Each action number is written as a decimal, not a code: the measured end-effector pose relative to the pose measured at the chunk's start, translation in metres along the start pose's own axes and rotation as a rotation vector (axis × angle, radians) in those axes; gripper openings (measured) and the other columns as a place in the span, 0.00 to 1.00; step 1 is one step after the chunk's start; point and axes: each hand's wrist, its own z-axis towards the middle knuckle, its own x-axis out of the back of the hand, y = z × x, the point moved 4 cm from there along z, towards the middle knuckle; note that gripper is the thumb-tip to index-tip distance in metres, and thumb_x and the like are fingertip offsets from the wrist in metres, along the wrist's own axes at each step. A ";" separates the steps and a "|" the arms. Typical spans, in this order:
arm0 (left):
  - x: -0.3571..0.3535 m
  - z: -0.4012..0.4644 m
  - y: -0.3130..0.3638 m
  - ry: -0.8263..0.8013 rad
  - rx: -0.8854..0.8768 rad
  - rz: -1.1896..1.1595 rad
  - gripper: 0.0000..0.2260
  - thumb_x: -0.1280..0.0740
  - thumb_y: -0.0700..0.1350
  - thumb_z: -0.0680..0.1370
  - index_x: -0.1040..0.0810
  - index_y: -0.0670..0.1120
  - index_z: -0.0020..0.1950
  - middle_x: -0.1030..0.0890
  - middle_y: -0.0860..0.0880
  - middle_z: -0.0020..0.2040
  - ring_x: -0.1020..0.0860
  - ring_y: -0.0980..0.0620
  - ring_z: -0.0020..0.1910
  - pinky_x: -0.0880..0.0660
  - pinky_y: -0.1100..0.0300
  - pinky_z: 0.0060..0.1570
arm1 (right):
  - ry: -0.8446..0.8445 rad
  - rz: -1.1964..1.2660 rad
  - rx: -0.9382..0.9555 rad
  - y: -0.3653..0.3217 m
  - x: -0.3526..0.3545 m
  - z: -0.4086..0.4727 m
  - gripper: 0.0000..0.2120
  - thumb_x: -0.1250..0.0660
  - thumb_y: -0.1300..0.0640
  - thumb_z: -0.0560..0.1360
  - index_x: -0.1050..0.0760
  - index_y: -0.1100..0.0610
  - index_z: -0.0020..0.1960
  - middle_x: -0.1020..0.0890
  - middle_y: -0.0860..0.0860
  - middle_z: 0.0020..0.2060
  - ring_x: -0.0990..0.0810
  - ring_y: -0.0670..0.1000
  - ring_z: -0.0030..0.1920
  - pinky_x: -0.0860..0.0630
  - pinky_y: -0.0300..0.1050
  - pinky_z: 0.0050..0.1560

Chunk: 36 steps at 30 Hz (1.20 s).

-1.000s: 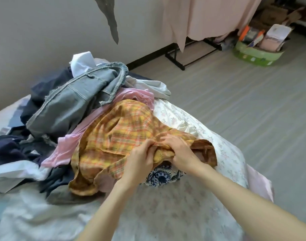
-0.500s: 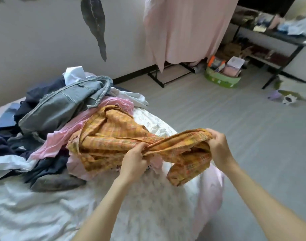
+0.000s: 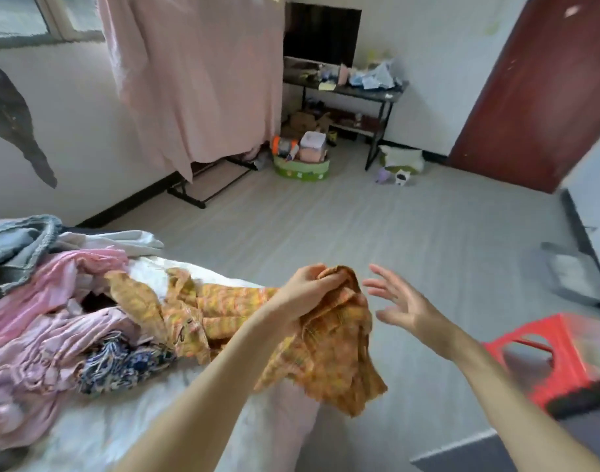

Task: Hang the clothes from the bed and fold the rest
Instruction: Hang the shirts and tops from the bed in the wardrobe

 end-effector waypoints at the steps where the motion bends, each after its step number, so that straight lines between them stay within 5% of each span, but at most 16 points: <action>1: -0.024 0.000 0.002 -0.073 0.028 -0.027 0.12 0.36 0.48 0.78 0.22 0.39 0.50 0.19 0.44 0.42 0.20 0.50 0.40 0.22 0.56 0.45 | -0.013 0.077 0.014 0.000 0.009 -0.016 0.27 0.34 0.64 0.74 0.39 0.46 0.68 0.27 0.47 0.62 0.28 0.43 0.64 0.30 0.41 0.63; 5: -0.068 -0.005 0.007 -0.213 0.118 -0.139 0.14 0.36 0.51 0.78 0.22 0.41 0.47 0.16 0.44 0.40 0.17 0.51 0.38 0.20 0.60 0.39 | 0.076 0.114 0.076 0.003 0.033 -0.052 0.16 0.40 0.64 0.79 0.31 0.54 0.65 0.20 0.56 0.52 0.21 0.48 0.53 0.25 0.38 0.55; 7: -0.084 -0.010 0.008 -0.283 0.126 -0.032 0.18 0.36 0.58 0.75 0.21 0.43 0.46 0.16 0.46 0.40 0.17 0.51 0.39 0.21 0.62 0.36 | 0.114 0.031 0.098 0.007 0.042 -0.067 0.09 0.40 0.62 0.79 0.25 0.55 0.55 0.18 0.53 0.43 0.19 0.46 0.45 0.23 0.42 0.50; 10: -0.108 -0.020 0.004 -0.423 0.113 0.060 0.21 0.38 0.65 0.69 0.24 0.46 0.38 0.23 0.48 0.37 0.23 0.52 0.36 0.25 0.61 0.37 | 0.303 -0.069 0.154 0.012 0.057 -0.086 0.13 0.42 0.67 0.78 0.25 0.54 0.41 0.22 0.49 0.33 0.23 0.43 0.34 0.25 0.42 0.40; 12: -0.115 -0.023 -0.003 -0.470 0.072 0.065 0.19 0.38 0.62 0.69 0.25 0.45 0.43 0.22 0.48 0.41 0.23 0.50 0.41 0.26 0.57 0.44 | 0.469 -0.106 0.223 0.009 0.070 -0.096 0.16 0.43 0.70 0.77 0.27 0.52 0.40 0.24 0.47 0.33 0.26 0.38 0.32 0.28 0.33 0.38; 14: -0.120 -0.027 -0.008 -0.478 -0.016 0.237 0.17 0.35 0.59 0.70 0.24 0.47 0.48 0.20 0.50 0.43 0.22 0.51 0.44 0.25 0.58 0.46 | 0.641 -0.091 0.307 0.006 0.088 -0.116 0.15 0.43 0.69 0.75 0.29 0.50 0.40 0.24 0.46 0.34 0.25 0.36 0.35 0.31 0.27 0.37; 17: -0.128 -0.034 -0.013 -0.460 -0.204 0.623 0.06 0.34 0.52 0.76 0.26 0.51 0.43 0.24 0.54 0.36 0.26 0.58 0.35 0.32 0.67 0.36 | 0.822 -0.003 0.263 0.016 0.115 -0.144 0.11 0.43 0.67 0.76 0.27 0.53 0.42 0.24 0.46 0.36 0.25 0.39 0.37 0.31 0.26 0.35; 21: -0.149 -0.040 -0.004 -0.375 -0.387 0.810 0.14 0.37 0.45 0.79 0.32 0.51 0.33 0.33 0.54 0.29 0.35 0.60 0.26 0.39 0.66 0.29 | 0.508 -0.034 0.087 0.038 0.116 -0.170 0.16 0.42 0.71 0.75 0.26 0.51 0.49 0.22 0.52 0.47 0.23 0.43 0.45 0.29 0.27 0.39; 24: -0.178 -0.051 0.013 -0.378 -0.491 0.833 0.17 0.40 0.46 0.81 0.35 0.49 0.31 0.36 0.54 0.27 0.38 0.58 0.25 0.40 0.63 0.28 | 0.199 -0.034 0.021 0.042 0.099 -0.186 0.16 0.39 0.57 0.73 0.29 0.45 0.60 0.21 0.46 0.54 0.24 0.41 0.56 0.27 0.33 0.52; 28: -0.221 -0.076 0.056 -0.396 -0.639 0.704 0.17 0.42 0.46 0.81 0.33 0.45 0.33 0.35 0.53 0.28 0.37 0.59 0.24 0.40 0.67 0.26 | 0.336 -0.204 0.112 0.026 0.105 -0.213 0.13 0.34 0.47 0.74 0.29 0.39 0.58 0.21 0.39 0.53 0.25 0.37 0.56 0.31 0.37 0.59; 31: -0.255 -0.090 0.088 -0.379 -0.729 0.644 0.17 0.42 0.49 0.81 0.32 0.45 0.33 0.32 0.52 0.29 0.34 0.56 0.27 0.36 0.63 0.28 | 0.379 -0.103 0.182 0.006 0.121 -0.242 0.23 0.35 0.39 0.71 0.32 0.42 0.64 0.21 0.42 0.56 0.23 0.41 0.58 0.27 0.34 0.56; 36: -0.317 -0.105 0.101 -0.524 -0.752 0.595 0.18 0.40 0.48 0.80 0.30 0.39 0.34 0.32 0.47 0.31 0.34 0.52 0.29 0.36 0.59 0.30 | 0.766 -0.220 0.250 -0.004 0.166 -0.302 0.05 0.37 0.58 0.78 0.26 0.48 0.48 0.20 0.44 0.37 0.21 0.39 0.38 0.28 0.30 0.37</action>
